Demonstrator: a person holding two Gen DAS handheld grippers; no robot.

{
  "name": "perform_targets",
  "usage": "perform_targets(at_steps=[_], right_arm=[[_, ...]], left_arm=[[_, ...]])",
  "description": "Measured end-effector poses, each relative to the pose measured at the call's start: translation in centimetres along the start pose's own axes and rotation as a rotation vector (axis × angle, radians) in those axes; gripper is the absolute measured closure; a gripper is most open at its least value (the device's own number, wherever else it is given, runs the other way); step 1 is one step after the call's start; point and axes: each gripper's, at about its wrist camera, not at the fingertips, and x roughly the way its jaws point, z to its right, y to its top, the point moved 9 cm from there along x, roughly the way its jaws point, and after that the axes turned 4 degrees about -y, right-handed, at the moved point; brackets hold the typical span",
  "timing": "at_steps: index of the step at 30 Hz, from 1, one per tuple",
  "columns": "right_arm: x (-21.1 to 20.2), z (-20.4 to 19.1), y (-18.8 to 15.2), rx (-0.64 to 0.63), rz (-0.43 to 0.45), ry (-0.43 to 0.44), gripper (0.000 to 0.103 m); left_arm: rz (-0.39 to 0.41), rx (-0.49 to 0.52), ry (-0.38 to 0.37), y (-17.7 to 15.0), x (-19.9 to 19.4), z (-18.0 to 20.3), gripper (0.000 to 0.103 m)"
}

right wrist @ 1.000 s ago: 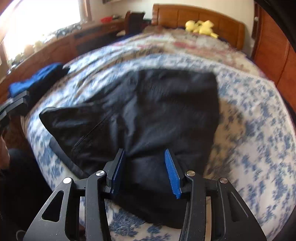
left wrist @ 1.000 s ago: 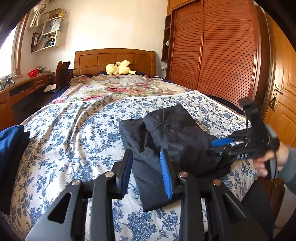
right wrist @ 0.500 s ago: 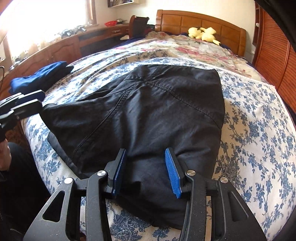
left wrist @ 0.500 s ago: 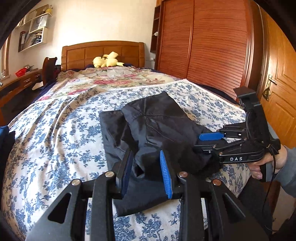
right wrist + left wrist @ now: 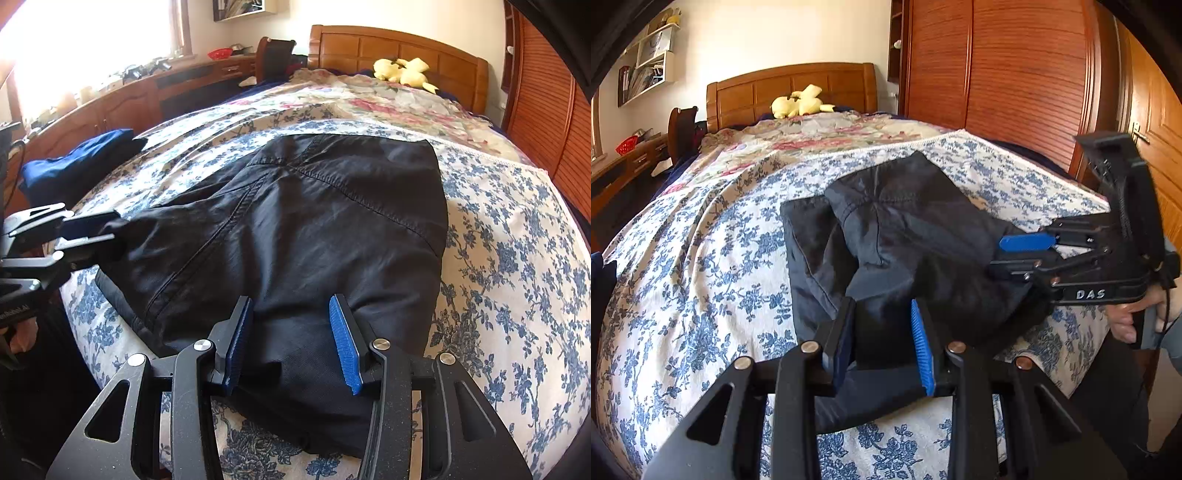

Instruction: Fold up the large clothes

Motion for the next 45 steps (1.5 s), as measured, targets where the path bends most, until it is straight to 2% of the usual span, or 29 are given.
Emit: perform_targets(at_steps=[5, 8, 9, 10, 11, 13, 17, 19, 27, 37, 42, 45], right_arm=[[-0.1, 0.0, 0.2, 0.015, 0.014, 0.002, 0.059], [-0.3, 0.1, 0.2, 0.024, 0.019, 0.01, 0.058], [-0.4, 0.1, 0.3, 0.026, 0.019, 0.017, 0.058], [-0.5, 0.2, 0.3, 0.028, 0.019, 0.02, 0.056], [-0.7, 0.2, 0.3, 0.029, 0.019, 0.024, 0.055], [-1.1, 0.4, 0.4, 0.031, 0.019, 0.027, 0.055], [-2.1, 0.4, 0.7, 0.017, 0.022, 0.05, 0.055], [-2.5, 0.6, 0.8, 0.013, 0.025, 0.048, 0.055], [-3.8, 0.7, 1.6, 0.014, 0.045, 0.065, 0.055], [-0.7, 0.4, -0.6, 0.025, -0.008, 0.088, 0.054], [-1.4, 0.7, -0.2, 0.028, 0.004, 0.096, 0.054], [-1.8, 1.9, 0.9, 0.035, 0.027, 0.076, 0.054]], left_arm=[[-0.081, -0.025, 0.002, -1.5, 1.8, -0.5, 0.074], [-0.085, -0.021, -0.004, -1.8, 1.8, -0.3, 0.074], [-0.085, -0.018, -0.008, -1.8, 1.7, -0.2, 0.076], [-0.087, -0.019, -0.025, -1.9, 1.7, -0.1, 0.092], [-0.101, -0.028, -0.056, -2.1, 1.6, 0.1, 0.097], [-0.093, -0.01, -0.043, -2.2, 1.1, 0.2, 0.1], [-0.005, -0.03, -0.006, -0.8, -1.6, -0.7, 0.101], [0.034, -0.054, 0.01, -0.2, -2.8, -1.7, 0.101], [0.028, -0.118, 0.091, -0.9, -3.1, -6.4, 0.101], [0.014, -0.116, 0.099, -1.8, -3.0, -6.3, 0.101], [0.022, -0.111, 0.125, -2.2, -4.3, -5.9, 0.093], [0.036, -0.114, 0.116, -2.6, -5.4, -5.3, 0.082]])
